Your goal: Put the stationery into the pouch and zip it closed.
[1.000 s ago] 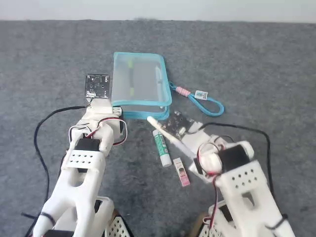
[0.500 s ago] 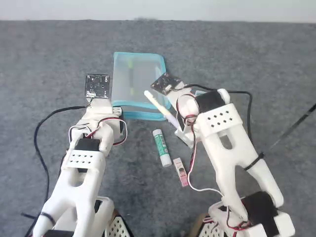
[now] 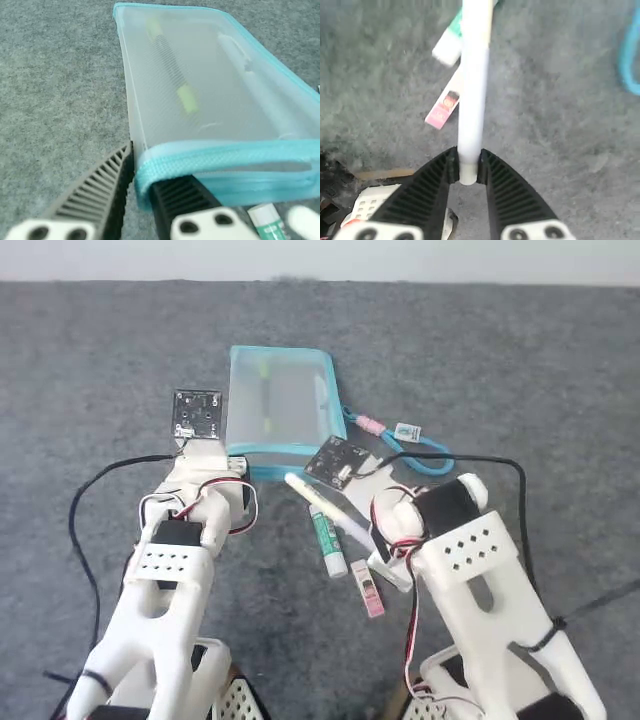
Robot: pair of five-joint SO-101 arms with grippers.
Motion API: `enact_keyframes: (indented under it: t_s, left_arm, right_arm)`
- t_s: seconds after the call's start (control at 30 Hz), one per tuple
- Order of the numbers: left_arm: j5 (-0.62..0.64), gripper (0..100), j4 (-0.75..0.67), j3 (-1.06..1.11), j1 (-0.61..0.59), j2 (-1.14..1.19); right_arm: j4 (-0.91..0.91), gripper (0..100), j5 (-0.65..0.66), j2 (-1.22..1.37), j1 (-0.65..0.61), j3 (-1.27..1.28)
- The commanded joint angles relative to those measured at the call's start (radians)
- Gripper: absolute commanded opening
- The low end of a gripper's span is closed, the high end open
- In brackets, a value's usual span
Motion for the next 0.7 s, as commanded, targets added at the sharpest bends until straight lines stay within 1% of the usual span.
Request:
enact_keyframes:
  t_s: [0.0,0.13,0.33,0.53,0.67]
  left_arm:
    - [-0.009,1,-0.034,-0.007,0.005,-0.012]
    - [-0.009,1,-0.034,-0.005,0.005,-0.011]
    - [-0.009,1,-0.034,-0.005,0.005,-0.012]
    - [-0.009,1,-0.034,-0.005,0.011,-0.012]
    - [-0.009,1,-0.034,-0.005,0.012,-0.012]
  right_arm:
    - [-0.030,0.8,0.009,0.012,-0.010,-0.009]
    - [-0.076,0.8,-0.054,0.067,-0.010,-0.040]
    - [-0.093,0.8,-0.069,0.199,-0.008,-0.146]
    - [-0.093,0.8,-0.157,0.372,-0.010,-0.358]
    - [-0.091,0.8,-0.247,0.501,-0.016,-0.523]
